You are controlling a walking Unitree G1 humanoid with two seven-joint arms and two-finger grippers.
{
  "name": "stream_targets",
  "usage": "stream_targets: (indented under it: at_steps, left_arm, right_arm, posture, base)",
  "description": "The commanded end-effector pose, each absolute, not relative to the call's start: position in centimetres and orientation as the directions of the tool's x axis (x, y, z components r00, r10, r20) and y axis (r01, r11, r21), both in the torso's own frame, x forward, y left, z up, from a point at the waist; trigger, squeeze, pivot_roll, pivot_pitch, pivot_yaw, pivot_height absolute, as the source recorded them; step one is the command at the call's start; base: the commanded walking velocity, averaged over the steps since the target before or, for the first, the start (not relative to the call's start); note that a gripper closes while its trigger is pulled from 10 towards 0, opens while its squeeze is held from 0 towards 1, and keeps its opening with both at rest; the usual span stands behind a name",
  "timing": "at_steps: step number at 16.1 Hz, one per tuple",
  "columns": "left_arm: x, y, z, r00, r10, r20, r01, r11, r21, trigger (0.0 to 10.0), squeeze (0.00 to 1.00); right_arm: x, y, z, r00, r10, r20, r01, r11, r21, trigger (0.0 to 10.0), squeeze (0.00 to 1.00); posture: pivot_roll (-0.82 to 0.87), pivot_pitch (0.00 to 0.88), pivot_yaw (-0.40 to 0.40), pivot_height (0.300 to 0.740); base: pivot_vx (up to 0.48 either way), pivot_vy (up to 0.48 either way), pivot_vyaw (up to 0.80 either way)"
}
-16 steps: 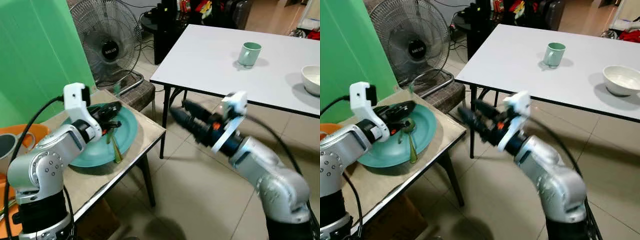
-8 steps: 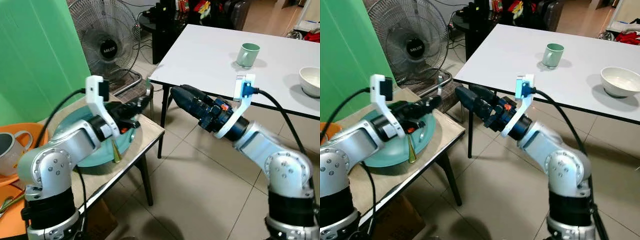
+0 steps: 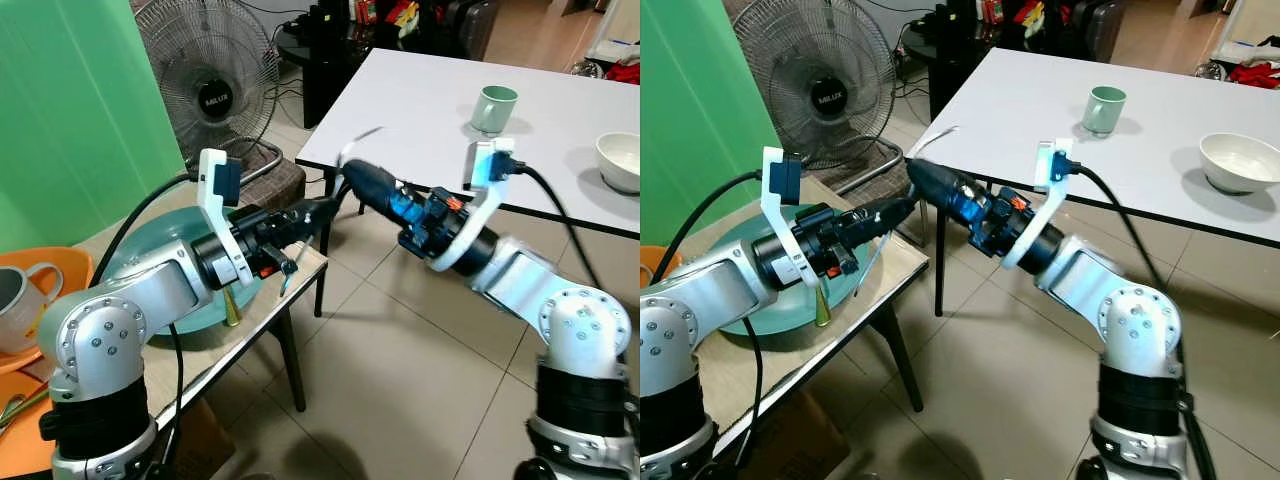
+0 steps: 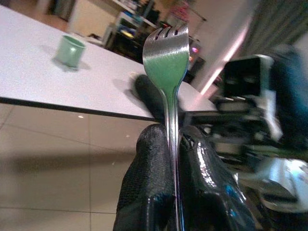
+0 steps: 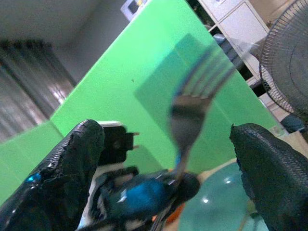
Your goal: Setting the table
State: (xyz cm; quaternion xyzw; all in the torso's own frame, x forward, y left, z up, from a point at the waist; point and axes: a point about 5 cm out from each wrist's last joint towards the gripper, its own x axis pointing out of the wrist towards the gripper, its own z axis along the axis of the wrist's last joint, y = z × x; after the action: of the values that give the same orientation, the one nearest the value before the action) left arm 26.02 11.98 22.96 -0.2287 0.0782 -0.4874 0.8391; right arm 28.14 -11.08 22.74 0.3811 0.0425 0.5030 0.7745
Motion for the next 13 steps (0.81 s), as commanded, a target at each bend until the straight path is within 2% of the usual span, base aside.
stream_targets:
  at_steps: [1,4,5,6,13]
  left_arm:
    - [25.6,11.7,23.5,0.475,-0.873,0.11,0.814,0.389,-0.432,0.0,0.0]
    - [25.2,11.3,23.8,0.429,-0.893,0.136,0.841,0.34,-0.421,0.0,0.0]
    - [25.1,11.2,23.9,0.412,-0.9,0.139,0.849,0.324,-0.418,0.0,0.0]
    - [24.9,10.9,23.8,0.391,-0.91,0.136,0.857,0.306,-0.415,0.0,0.0]
    - [24.9,10.3,23.9,0.344,-0.928,0.144,0.871,0.258,-0.418,0.0,0.0]
  right_arm:
    - [28.2,-11.0,23.4,0.474,0.815,0.334,-0.747,0.171,0.642,10.0,0.0]
    - [28.0,-10.5,23.3,0.462,0.821,0.337,-0.738,0.145,0.659,10.0,0.0]
    - [28.0,-10.4,23.3,0.46,0.822,0.336,-0.734,0.139,0.664,4.2,0.0]
    - [27.7,-10.1,23.2,0.449,0.83,0.33,-0.729,0.126,0.673,0.0,0.0]
    - [27.2,-9.9,22.7,0.445,0.853,0.271,-0.72,0.162,0.674,0.0,0.0]
  posture:
    - [-0.05,0.0,0.026,0.74]
    - [-0.05,0.0,0.027,0.74]
    - [-0.05,0.0,0.028,0.74]
    - [-0.05,0.0,0.028,0.74]
    - [-0.06,0.0,0.036,0.74]
  base:
    - [0.0,0.0,0.0]
    - [0.0,0.0,0.0]
    - [0.0,0.0,0.0]
    - [0.0,0.0,0.0]
    - [0.0,0.0,0.0]
